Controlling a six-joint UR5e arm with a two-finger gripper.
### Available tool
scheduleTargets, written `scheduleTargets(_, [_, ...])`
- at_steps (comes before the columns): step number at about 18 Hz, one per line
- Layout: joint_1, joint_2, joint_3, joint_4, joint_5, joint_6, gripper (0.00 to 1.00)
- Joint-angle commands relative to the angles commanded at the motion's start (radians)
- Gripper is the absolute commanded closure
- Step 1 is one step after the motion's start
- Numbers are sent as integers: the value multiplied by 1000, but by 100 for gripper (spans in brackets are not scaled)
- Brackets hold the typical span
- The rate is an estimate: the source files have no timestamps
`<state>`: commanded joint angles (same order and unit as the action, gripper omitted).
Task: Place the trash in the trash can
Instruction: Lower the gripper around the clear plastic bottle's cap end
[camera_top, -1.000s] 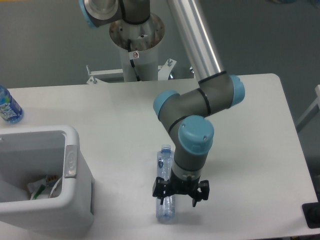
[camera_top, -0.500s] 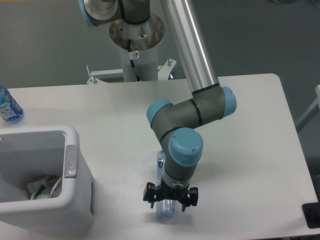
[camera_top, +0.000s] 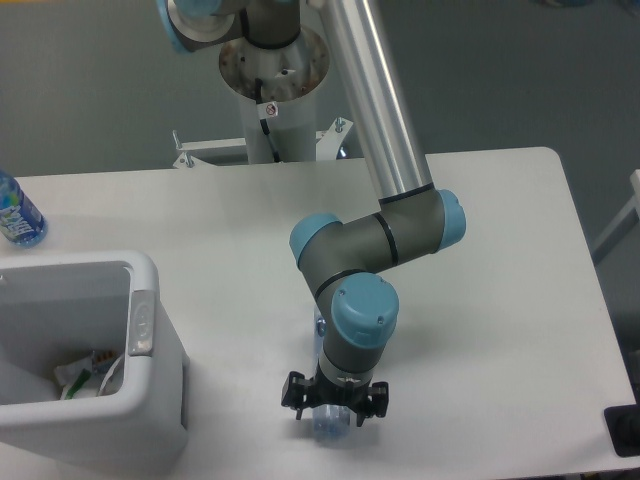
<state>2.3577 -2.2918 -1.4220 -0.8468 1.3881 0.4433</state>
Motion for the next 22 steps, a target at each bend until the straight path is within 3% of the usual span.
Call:
scheduleTargets(4, [0, 0, -2, 0, 5, 0, 22])
scheduleTargets(7, [0, 3, -2, 0, 5, 0, 30])
scheduleTargets(22, [2, 35, 0, -2, 3, 26, 39])
